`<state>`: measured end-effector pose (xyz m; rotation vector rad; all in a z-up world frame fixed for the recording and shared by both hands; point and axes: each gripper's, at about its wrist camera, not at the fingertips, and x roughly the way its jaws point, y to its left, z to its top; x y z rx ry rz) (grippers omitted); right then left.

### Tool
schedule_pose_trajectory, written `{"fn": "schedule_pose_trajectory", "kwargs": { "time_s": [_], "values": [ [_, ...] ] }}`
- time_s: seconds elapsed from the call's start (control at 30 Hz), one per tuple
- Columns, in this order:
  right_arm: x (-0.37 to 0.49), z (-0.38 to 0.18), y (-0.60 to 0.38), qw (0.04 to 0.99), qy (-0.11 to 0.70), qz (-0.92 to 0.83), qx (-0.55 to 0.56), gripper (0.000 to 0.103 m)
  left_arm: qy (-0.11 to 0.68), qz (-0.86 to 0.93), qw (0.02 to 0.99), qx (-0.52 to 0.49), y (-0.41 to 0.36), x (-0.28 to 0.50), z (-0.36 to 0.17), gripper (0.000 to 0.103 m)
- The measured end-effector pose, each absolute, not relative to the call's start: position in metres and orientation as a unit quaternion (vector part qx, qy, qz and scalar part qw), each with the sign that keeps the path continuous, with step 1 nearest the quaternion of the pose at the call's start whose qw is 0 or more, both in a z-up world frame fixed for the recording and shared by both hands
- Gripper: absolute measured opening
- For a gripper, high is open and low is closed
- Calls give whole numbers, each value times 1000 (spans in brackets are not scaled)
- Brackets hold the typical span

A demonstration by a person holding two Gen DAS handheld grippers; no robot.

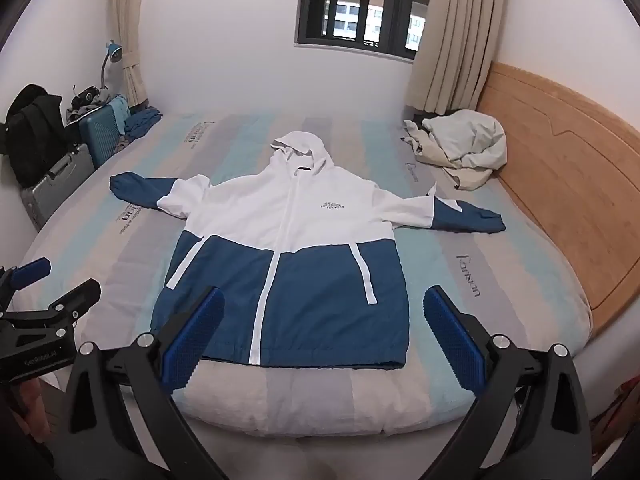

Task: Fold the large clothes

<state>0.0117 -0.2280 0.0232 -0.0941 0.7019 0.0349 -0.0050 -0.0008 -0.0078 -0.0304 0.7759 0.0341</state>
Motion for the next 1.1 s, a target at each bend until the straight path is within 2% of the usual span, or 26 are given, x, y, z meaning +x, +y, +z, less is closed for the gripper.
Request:
{"fn": "schedule_pose_trajectory", "kwargs": {
  "time_s": [0.67, 1.1],
  "values": [
    [8, 19, -231, 938, 344, 23, -23, 96, 376, 18, 927, -10, -3, -7, -7, 97],
    [4, 21, -227, 938, 343, 15, -54, 96, 380, 24, 925, -7, -7, -12, -8, 97]
  ]
}}
